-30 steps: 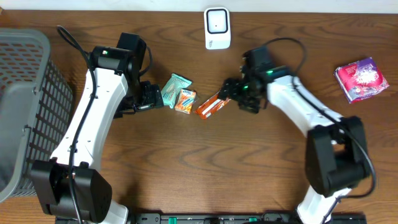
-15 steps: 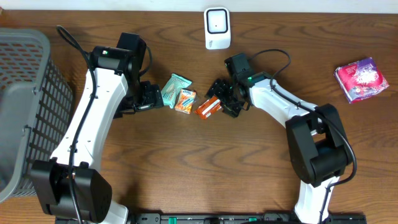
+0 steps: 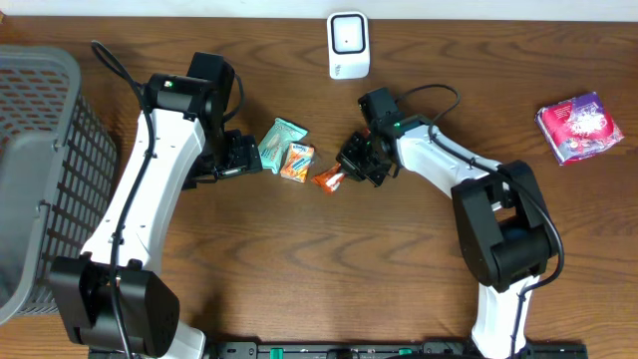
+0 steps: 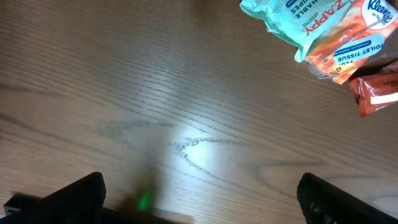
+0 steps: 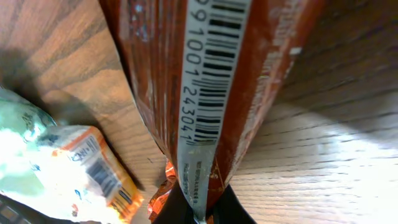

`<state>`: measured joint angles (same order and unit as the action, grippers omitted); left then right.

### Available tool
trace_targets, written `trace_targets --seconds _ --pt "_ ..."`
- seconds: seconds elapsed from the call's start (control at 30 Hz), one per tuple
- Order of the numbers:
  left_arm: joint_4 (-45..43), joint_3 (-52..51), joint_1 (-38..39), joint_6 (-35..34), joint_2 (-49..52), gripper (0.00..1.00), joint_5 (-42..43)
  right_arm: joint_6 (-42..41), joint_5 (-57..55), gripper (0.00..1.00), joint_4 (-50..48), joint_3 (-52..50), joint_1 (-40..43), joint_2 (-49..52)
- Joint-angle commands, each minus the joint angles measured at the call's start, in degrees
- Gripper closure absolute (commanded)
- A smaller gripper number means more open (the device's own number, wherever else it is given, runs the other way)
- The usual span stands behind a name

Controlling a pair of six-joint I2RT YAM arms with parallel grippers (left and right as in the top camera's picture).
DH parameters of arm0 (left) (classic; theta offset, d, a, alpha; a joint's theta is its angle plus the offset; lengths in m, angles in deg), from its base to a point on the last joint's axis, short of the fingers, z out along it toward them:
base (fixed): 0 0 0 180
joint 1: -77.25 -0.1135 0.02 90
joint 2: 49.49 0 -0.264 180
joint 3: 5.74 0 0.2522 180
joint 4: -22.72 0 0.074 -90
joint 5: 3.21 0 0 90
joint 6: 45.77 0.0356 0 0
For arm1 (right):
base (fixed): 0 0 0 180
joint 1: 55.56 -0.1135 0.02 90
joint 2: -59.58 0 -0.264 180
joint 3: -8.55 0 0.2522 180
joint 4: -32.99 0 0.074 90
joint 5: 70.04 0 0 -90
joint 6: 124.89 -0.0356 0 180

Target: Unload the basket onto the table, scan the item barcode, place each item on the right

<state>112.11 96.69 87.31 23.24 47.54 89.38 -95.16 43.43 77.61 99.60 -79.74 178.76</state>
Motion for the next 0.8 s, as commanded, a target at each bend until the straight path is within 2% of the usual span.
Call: trace_targets --seconds 0.0,0.07,0.17,0.3,0.37,0.43,0.47,0.53,0.57,0.6,0.63,0.67,0.77 --pt "0.2 0.0 -0.1 -0.1 0.4 0.02 -0.9 10.6 -4.0 0.99 1.7 -1.2 2.5 -1.6" --pt "0.2 0.0 -0.1 -0.1 0.4 0.02 -0.9 16.4 -4.1 0.99 1.8 -1.2 3.2 -4.1" --pt "0.2 0.0 -0.1 -0.1 0.4 0.02 -0.9 29.9 -4.1 0.99 2.4 -1.2 3.6 -8.1" --pt "0.2 0.0 -0.1 -0.1 0.4 0.02 -0.9 43.2 -8.1 0.99 10.2 -1.2 3.7 -11.9" --pt "0.2 0.0 -0.1 -0.1 0.4 0.02 -0.9 46.8 -12.5 0.99 14.9 -1.2 3.7 -12.2" --pt "0.2 0.0 -0.1 -0.1 0.4 0.02 -0.9 46.9 -18.1 0.97 19.5 -1.2 3.7 -12.0" --pt "0.2 0.0 -0.1 -0.1 0.4 0.02 -0.9 46.8 -20.7 0.89 21.6 -1.2 3.7 -11.8" --pt "0.2 0.0 -0.1 -0.1 0.4 0.02 -0.9 45.9 -23.8 0.54 24.2 -1.2 3.7 -11.6" --pt "0.2 0.0 -0.1 -0.1 0.4 0.02 -0.9 45.9 -24.3 0.31 24.7 -1.2 3.7 -11.6" --pt "0.2 0.0 -0.1 -0.1 0.4 0.02 -0.9 46.0 -24.5 0.16 24.9 -1.2 3.7 -11.6" --pt "0.2 0.0 -0.1 -0.1 0.4 0.02 -0.9 46.0 -24.5 0.08 25.0 -1.2 3.7 -11.7" --pt "0.2 0.0 -0.1 -0.1 0.4 0.02 -0.9 46.0 -24.5 0.05 25.0 -1.2 3.7 -11.7" --pt "0.2 0.0 -0.1 -0.1 0.4 0.02 -0.9 45.5 -24.0 0.05 25.3 -0.6 3.7 -11.7"
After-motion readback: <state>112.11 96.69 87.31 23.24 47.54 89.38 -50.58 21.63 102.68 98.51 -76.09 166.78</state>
